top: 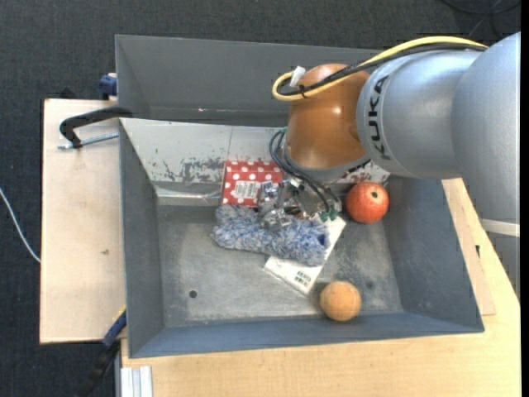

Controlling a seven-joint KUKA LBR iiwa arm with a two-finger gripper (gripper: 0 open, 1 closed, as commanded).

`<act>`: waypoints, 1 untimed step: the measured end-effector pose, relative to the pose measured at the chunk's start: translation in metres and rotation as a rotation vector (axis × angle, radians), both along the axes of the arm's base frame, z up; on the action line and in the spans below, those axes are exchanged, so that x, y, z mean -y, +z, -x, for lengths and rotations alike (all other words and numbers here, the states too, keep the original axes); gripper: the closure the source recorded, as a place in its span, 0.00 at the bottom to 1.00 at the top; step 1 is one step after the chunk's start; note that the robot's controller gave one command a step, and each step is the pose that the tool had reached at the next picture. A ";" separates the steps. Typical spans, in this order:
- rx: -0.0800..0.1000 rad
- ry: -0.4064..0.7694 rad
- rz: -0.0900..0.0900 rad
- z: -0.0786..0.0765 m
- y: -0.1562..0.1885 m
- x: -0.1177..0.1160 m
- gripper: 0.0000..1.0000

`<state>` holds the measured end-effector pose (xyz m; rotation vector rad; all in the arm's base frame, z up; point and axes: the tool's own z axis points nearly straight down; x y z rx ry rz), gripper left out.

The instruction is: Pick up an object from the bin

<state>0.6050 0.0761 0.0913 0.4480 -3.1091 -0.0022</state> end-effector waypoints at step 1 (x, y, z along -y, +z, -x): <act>0.006 0.047 -0.001 0.007 0.091 0.009 1.00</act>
Offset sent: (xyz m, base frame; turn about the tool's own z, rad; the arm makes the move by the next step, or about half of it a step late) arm 0.0000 0.0000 0.0000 0.0000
